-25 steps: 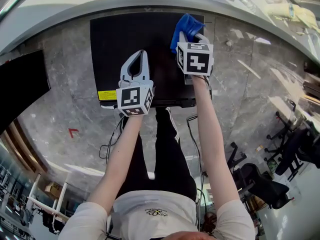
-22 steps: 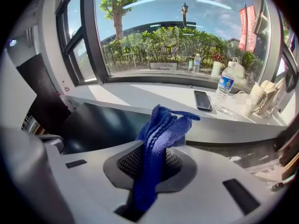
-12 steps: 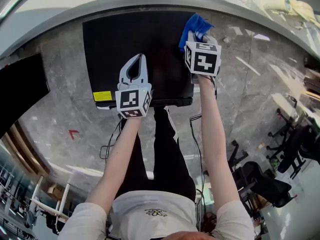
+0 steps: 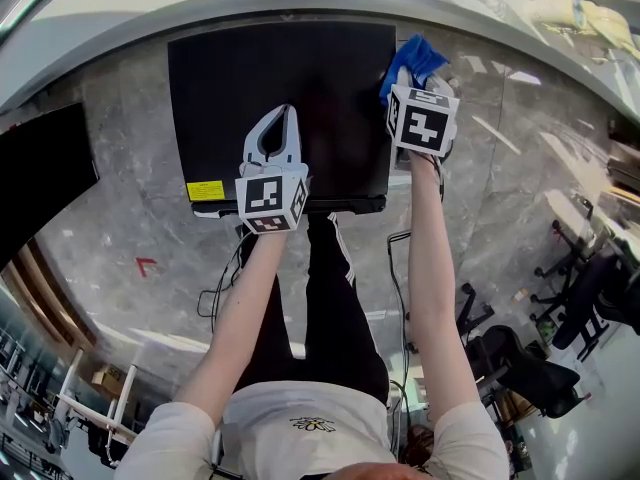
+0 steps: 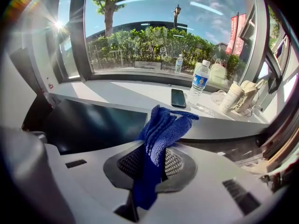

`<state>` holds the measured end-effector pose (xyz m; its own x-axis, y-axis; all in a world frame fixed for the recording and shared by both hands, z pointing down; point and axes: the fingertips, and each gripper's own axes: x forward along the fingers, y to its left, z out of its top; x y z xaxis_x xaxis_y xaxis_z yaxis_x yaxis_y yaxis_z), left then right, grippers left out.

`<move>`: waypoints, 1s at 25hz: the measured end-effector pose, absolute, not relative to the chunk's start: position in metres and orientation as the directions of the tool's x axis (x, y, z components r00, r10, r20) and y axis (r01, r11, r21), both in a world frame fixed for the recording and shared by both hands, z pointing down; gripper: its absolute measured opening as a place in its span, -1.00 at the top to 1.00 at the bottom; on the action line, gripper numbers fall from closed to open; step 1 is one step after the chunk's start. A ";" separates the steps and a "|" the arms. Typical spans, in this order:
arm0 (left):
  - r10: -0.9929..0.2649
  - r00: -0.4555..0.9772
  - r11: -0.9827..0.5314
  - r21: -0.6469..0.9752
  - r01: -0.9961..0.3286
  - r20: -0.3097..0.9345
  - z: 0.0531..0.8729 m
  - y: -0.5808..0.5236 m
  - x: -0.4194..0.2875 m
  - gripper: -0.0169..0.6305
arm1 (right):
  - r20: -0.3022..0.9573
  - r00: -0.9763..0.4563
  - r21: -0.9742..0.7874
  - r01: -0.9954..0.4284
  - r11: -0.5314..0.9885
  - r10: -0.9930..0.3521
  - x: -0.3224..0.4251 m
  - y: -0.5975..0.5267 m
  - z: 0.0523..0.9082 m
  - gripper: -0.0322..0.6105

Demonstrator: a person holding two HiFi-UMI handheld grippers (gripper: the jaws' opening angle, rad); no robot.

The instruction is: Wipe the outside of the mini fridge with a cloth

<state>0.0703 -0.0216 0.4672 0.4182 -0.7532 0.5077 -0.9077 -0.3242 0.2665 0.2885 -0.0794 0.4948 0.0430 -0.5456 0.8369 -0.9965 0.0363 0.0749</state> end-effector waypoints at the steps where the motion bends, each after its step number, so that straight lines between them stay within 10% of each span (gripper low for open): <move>1: -0.754 0.418 -0.322 0.269 -0.908 0.506 0.467 -0.022 0.069 0.93 | 0.835 0.049 0.086 -0.995 0.042 -0.548 0.288 -0.079 0.492 0.68; 25: -0.829 0.243 -0.136 0.239 -0.961 0.503 0.458 -0.041 -0.127 0.93 | 0.751 -0.380 -0.203 -0.911 0.360 -0.540 -0.067 -0.080 0.445 0.68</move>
